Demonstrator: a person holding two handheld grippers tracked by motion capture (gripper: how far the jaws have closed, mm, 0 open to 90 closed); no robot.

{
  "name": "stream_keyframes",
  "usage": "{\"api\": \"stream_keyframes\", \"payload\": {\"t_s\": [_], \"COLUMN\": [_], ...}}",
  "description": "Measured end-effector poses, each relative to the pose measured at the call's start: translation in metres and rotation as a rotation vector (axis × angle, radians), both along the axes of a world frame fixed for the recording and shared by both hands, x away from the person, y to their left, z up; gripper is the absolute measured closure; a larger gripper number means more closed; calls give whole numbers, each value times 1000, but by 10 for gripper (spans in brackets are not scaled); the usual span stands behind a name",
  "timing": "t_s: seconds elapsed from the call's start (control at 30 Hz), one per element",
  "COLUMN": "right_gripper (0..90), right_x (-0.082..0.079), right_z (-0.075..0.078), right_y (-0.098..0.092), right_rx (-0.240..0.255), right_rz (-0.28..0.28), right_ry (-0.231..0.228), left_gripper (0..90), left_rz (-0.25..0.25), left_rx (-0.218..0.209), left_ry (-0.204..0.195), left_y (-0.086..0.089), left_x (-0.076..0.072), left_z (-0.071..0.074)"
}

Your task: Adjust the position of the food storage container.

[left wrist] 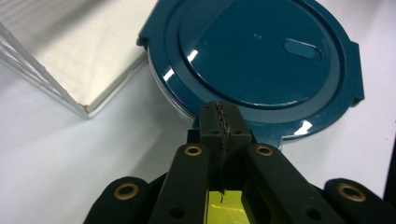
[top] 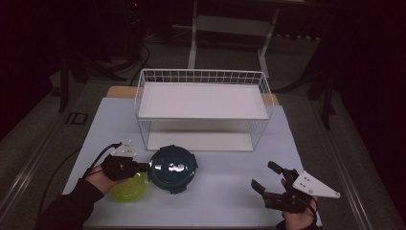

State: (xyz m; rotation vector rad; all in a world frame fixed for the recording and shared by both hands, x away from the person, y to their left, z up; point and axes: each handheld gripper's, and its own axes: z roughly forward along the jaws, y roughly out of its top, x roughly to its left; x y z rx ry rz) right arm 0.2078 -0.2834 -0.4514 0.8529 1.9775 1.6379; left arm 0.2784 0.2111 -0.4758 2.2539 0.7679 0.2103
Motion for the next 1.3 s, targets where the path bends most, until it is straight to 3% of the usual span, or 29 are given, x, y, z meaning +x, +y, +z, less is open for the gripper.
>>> {"api": "stream_keyframes", "payload": {"t_s": [0.2,0.27,0.3,0.33,0.47,0.67,0.8,0.97,1.3], "right_gripper": [144,144,144,144,144,144,144,145,146], "right_x": [0,0,0,-1,-1,-1,-1,-1,0], "right_z": [0,0,0,0,1,0,0,0,-1], "right_y": [0,1,1,1,0,-1,0,0,1], "right_rx": [0,1,2,-4,1,2,1,0,0], "right_rz": [1,2,4,2,0,5,6,6,8], "right_ry": [1,3,3,-1,-3,2,-4,0,6], "left_gripper": [891,892,892,892,892,892,892,891,891], "left_rz": [-4,-11,-45,-60,-47,12,52,54,63], "left_rx": [2,-16,-17,12,-2,-22,10,36,45], "left_ry": [-4,7,8,-11,-9,-14,-13,7,17], "left_y": [-2,-4,-18,-24,-25,-13,-5,-8,-12], "left_x": [2,3,5,5,10,14,22,28,32], "left_z": [2,2,1,2,4,9,6,-1,-1]}}
